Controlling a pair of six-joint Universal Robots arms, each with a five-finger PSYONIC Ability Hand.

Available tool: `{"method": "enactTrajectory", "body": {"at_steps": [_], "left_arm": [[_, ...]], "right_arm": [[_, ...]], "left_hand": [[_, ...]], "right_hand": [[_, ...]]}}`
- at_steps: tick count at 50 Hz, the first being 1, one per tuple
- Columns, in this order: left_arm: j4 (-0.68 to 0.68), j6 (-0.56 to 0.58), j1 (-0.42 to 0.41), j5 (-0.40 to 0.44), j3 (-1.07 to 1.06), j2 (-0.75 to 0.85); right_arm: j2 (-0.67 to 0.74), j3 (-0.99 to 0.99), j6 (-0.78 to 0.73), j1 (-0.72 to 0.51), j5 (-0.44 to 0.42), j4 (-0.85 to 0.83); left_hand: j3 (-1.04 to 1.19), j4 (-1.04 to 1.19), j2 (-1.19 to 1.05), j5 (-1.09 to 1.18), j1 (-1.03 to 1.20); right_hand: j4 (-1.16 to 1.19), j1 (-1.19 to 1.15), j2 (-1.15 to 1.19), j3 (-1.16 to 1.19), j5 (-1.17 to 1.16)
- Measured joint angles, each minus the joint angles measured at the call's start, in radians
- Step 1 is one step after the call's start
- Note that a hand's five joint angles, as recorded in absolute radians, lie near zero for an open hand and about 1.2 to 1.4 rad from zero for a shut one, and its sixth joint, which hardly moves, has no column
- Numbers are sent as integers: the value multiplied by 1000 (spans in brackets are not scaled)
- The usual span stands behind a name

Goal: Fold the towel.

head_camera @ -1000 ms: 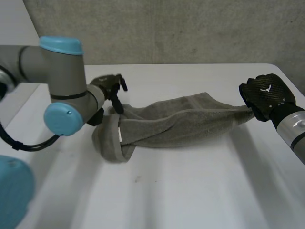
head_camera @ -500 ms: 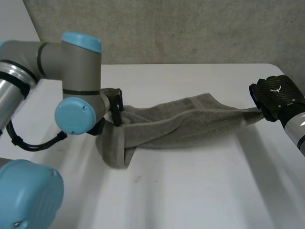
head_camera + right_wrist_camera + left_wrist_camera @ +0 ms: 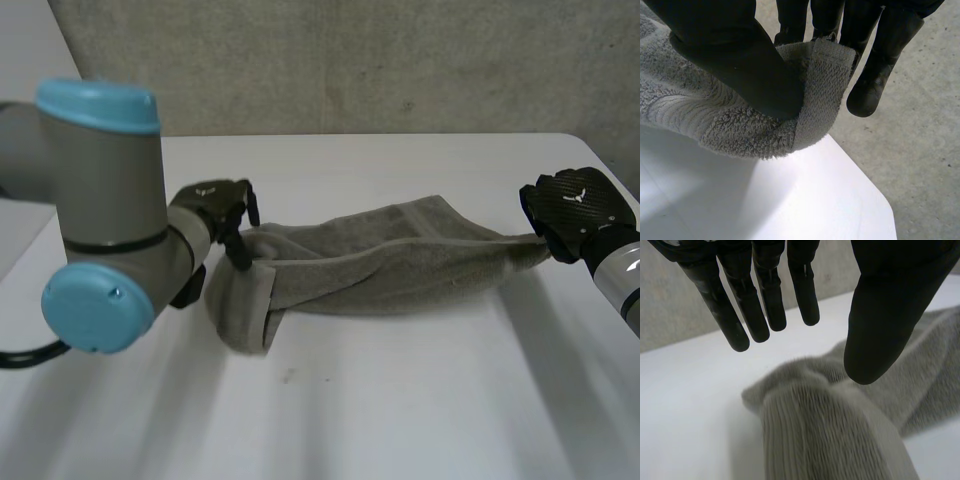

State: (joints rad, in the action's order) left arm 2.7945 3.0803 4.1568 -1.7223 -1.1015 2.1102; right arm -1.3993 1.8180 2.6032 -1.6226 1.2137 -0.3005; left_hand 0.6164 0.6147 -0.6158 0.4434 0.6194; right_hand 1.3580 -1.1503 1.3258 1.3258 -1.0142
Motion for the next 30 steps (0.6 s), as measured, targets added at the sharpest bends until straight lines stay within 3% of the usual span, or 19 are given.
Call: {"method": "enactTrajectory", "body": {"at_steps": [17,23,30], "left_arm": [[117,1,17,-12,-91,56],[124,3,21,-11,-98,69],[117,85,9,-12,-126,12]], "right_arm": [[16,10,-2,-1,0,3],[20,7,-3,1,1,2],[15,-55,0,0,46,51]], "left_hand": [[52,54,-52,47,45],[471,476,-475,467,464],[579,582,-582,560,539]], "right_hand": [[0,-3,0,3,0],[0,-3,0,3,0],[-10,-4,0,0,-17]]}}
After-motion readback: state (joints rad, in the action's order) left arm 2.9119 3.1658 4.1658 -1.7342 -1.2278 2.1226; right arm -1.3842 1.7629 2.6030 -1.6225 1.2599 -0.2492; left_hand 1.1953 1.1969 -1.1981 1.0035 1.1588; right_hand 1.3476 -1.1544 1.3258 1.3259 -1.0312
